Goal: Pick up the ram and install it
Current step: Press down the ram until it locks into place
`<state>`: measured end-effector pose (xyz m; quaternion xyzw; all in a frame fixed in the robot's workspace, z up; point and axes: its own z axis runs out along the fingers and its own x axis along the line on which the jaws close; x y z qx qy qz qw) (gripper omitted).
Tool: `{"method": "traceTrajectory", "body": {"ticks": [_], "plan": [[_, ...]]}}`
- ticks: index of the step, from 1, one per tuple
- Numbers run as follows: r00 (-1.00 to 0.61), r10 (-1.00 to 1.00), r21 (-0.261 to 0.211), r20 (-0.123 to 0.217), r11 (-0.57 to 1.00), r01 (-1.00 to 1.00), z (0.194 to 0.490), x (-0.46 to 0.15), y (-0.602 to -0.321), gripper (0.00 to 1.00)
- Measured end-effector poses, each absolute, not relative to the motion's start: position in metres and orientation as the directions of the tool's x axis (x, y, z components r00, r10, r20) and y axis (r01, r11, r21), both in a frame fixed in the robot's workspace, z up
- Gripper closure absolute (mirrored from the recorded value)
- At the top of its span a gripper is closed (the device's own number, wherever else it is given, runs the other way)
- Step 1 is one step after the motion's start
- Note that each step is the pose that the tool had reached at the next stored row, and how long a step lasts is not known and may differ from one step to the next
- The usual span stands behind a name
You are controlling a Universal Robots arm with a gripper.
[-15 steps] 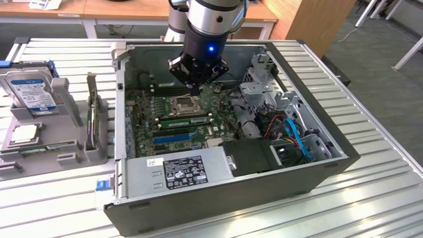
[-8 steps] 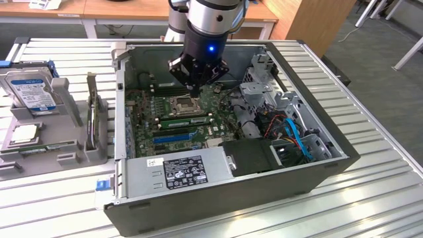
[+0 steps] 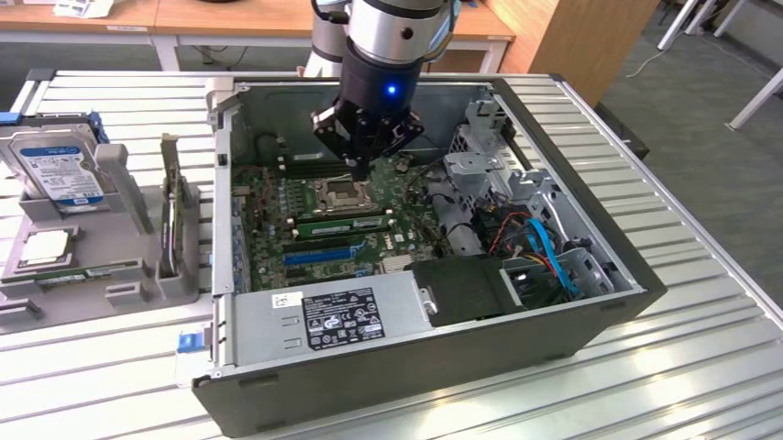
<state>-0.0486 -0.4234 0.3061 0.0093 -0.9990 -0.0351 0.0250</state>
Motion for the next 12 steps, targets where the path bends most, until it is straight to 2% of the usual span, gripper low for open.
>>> {"method": "traceTrajectory", "body": {"ticks": [12], "plan": [[-0.998,-0.036,0.07,0.046,0.997,-0.033,0.3062,-0.0487,-0.424,0.9]]}}
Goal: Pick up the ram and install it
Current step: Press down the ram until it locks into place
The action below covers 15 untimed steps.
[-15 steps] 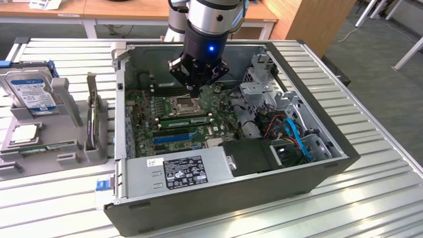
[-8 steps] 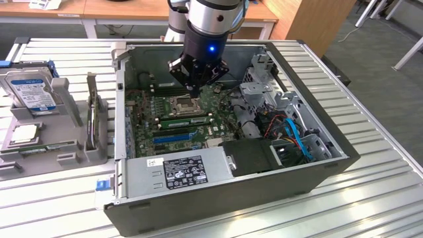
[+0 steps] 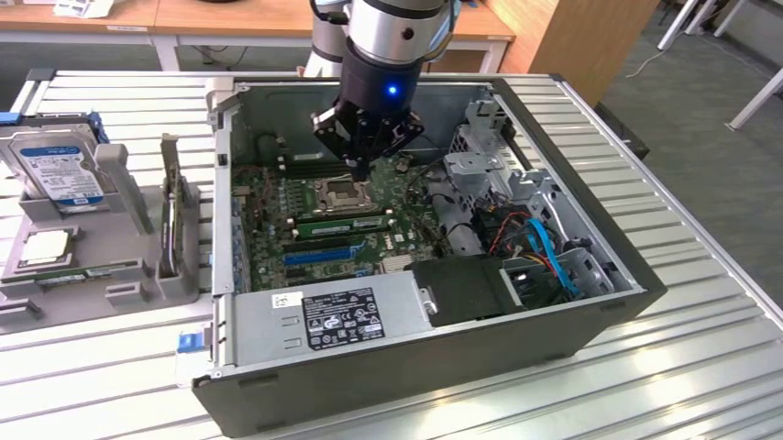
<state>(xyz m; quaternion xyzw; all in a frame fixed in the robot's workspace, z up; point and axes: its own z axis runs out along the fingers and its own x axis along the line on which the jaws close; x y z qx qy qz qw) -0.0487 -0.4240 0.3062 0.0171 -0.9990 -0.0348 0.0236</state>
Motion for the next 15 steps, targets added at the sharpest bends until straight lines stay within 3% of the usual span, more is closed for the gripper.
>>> {"method": "traceTrajectory", "body": {"ticks": [15], "plan": [[-0.998,-0.052,0.07,0.031,0.996,-0.05,0.3061,-0.049,-0.424,0.9]]}}
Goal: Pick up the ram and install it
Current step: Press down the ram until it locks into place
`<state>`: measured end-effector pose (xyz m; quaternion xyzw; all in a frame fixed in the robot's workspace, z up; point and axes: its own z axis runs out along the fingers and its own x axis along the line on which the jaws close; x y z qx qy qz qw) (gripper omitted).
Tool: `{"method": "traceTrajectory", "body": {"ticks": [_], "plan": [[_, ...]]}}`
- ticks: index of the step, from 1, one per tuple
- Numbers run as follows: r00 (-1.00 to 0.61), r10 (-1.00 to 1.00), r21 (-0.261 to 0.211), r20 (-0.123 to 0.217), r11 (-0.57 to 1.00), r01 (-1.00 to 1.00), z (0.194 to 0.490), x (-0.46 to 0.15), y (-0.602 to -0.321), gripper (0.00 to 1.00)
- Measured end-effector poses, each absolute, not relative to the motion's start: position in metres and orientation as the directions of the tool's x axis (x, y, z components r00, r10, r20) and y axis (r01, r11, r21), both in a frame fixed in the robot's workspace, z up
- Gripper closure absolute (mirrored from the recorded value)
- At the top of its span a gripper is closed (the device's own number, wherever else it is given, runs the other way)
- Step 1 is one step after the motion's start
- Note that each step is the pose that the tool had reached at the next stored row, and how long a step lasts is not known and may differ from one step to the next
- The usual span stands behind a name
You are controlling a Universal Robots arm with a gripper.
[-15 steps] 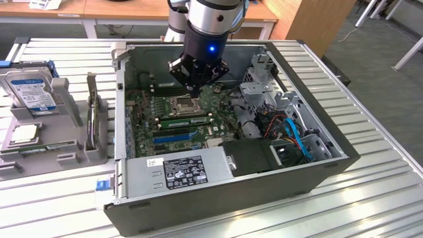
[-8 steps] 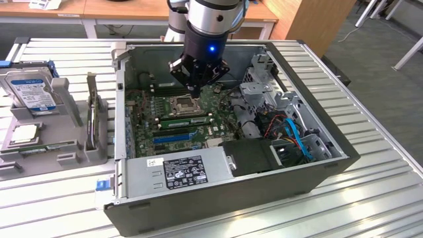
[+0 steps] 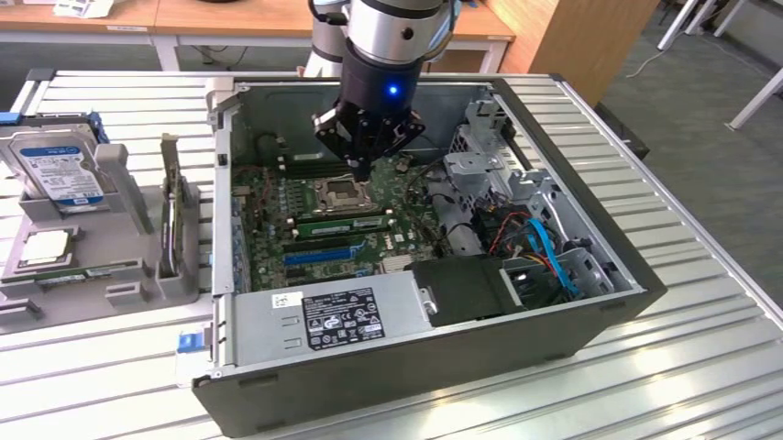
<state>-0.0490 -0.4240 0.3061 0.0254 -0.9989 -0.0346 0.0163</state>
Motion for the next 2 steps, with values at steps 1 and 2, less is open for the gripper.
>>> {"method": "traceTrajectory", "body": {"ticks": [1,2], "plan": [[-0.998,-0.052,0.07,0.031,0.996,-0.05,0.3061,-0.049,-0.424,0.9],[-0.998,-0.052,0.07,0.031,0.996,-0.05,0.3061,-0.049,-0.424,0.9]]}}
